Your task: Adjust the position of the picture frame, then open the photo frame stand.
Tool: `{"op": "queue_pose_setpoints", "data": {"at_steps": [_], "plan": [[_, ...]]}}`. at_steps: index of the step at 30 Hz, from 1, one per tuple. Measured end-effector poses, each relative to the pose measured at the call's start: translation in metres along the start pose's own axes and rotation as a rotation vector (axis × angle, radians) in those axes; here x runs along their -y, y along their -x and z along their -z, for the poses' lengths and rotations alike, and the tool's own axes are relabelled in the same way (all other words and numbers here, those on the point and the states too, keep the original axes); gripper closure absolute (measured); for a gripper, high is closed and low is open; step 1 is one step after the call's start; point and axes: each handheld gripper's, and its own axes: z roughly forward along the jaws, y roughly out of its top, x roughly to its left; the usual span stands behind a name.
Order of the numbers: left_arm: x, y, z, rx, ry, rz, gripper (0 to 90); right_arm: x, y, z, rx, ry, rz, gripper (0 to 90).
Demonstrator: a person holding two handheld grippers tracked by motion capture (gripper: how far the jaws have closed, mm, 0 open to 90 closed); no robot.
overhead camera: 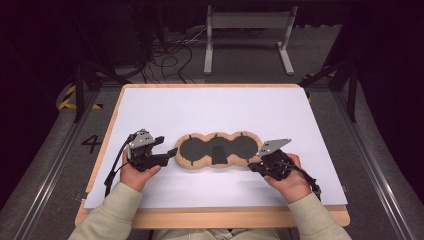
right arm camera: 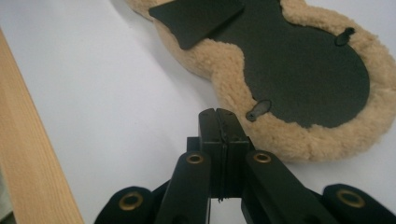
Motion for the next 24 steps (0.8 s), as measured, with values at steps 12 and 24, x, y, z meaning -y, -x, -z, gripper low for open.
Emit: {"op": "queue_pose_setpoints", "data": {"at_steps": [12,24], "plan": [[-0.002,0.009,0.001,0.001,-0.009,-0.039,32.2,-0.019,-0.013,-0.005,-0.084,0.054,0.021,90.0],[-0.002,0.011,0.002,0.001,-0.013,-0.045,32.0,-0.035,-0.015,-0.036,-0.132,0.019,0.003,90.0]]}}
